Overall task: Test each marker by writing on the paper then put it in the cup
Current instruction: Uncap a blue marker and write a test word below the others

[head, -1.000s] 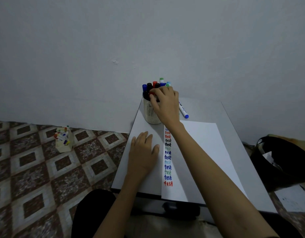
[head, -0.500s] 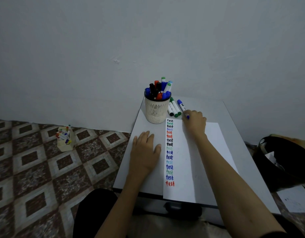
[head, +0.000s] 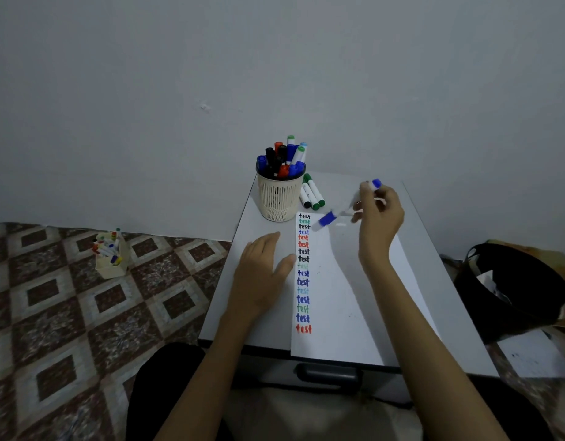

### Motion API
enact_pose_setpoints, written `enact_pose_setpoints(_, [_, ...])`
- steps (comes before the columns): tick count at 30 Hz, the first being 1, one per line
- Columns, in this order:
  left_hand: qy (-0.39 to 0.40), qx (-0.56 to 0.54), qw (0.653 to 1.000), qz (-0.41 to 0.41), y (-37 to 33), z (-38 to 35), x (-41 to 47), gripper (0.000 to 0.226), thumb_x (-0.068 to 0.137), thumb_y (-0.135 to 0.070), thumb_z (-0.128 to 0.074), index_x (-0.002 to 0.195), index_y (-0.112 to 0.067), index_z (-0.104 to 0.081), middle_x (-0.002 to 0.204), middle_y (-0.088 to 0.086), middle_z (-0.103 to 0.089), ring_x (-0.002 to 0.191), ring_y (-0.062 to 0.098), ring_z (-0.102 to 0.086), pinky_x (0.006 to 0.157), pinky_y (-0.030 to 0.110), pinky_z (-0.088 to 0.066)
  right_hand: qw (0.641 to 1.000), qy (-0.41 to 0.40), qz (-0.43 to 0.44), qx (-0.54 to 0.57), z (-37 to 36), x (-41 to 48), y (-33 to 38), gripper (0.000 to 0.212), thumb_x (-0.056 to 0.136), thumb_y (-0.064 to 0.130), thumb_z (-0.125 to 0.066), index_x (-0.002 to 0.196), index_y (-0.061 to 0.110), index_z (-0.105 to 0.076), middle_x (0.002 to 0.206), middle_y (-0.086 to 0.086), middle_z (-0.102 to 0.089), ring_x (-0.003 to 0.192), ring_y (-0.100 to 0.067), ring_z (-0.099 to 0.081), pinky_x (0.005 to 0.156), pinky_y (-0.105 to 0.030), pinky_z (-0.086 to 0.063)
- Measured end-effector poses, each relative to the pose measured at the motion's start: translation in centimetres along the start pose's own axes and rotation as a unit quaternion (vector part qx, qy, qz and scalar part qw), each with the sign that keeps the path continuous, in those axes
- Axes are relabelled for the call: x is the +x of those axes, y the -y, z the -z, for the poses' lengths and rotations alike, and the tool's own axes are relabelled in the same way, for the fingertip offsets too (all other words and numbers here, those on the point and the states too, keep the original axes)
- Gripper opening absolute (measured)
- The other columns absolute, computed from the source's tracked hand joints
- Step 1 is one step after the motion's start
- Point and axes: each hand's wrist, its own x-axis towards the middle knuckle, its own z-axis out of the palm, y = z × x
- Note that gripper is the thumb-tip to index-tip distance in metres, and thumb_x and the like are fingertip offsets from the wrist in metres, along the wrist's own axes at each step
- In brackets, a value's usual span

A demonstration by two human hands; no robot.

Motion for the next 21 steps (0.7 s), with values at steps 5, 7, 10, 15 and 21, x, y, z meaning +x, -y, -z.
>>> enact_pose_setpoints(5, [0.025,-0.074,0.993,-0.087,-1.2,0.9,-0.5,0.047,0.092,-0.034,-0.049,0.130,-0.007,-0.046,0.117,0.005,-0.059,0.103,0.012,-0.056,0.081,0.021,-0.046,0.982,0.183,-0.035,0.034,0.4,-5.7,1.8,0.013,0.098,0.018,-0.050,0.099,0.005,-0.051,0.083,-0.020,-0.060,0.061,-0.021,-0.064,0.045,-0.024,-0.049])
enact_pose_setpoints(7, [0.030,-0.074,0.991,-0.110,-1.3,1.1,-0.7,0.039,0.095,-0.032,-0.042,0.115,-0.002,-0.054,0.095,0.009,-0.062,0.081,0.011,-0.058,0.070,0.019,-0.048,0.972,0.223,-0.062,0.046,0.3,-7.1,1.7,0.012,0.097,0.017,-0.052,0.103,0.006,-0.052,0.087,-0.024,-0.062,0.064,-0.023,-0.064,0.048,-0.024,-0.050])
enact_pose_setpoints(10, [0.031,-0.087,0.989,-0.114,-1.4,1.3,-1.0,0.036,0.095,-0.032,-0.034,0.105,-0.003,-0.055,0.084,0.000,-0.055,0.068,0.005,-0.050,0.065,0.008,-0.040,0.951,0.289,-0.108,0.022,0.2,-8.4,1.2,0.015,0.089,0.011,-0.064,0.100,0.003,-0.057,0.084,-0.018,-0.065,0.066,-0.015,-0.065,0.054,-0.023,-0.050])
enact_pose_setpoints(15, [0.086,-0.134,0.983,-0.093,-1.7,1.5,-1.3,0.021,0.097,-0.020,-0.045,0.114,-0.009,-0.050,0.093,0.001,-0.060,0.081,0.008,-0.058,0.071,0.015,-0.048,0.947,0.294,-0.125,-0.043,0.2,-8.9,0.8,0.026,0.080,0.014,-0.076,0.097,-0.003,-0.064,0.075,-0.006,-0.063,0.061,-0.008,-0.062,0.054,-0.016,-0.047])
enact_pose_setpoints(21, [0.070,-0.117,0.983,-0.125,-1.7,1.8,-1.6,0.026,0.096,-0.025,-0.039,0.107,-0.006,-0.053,0.085,-0.003,-0.056,0.074,0.000,-0.054,0.067,0.009,-0.041,0.934,0.322,-0.153,-0.039,0.8,-8.6,1.4,0.030,0.073,0.008,-0.080,0.092,-0.007,-0.063,0.072,-0.009,-0.064,0.061,-0.007,-0.064,0.057,-0.018,-0.050])
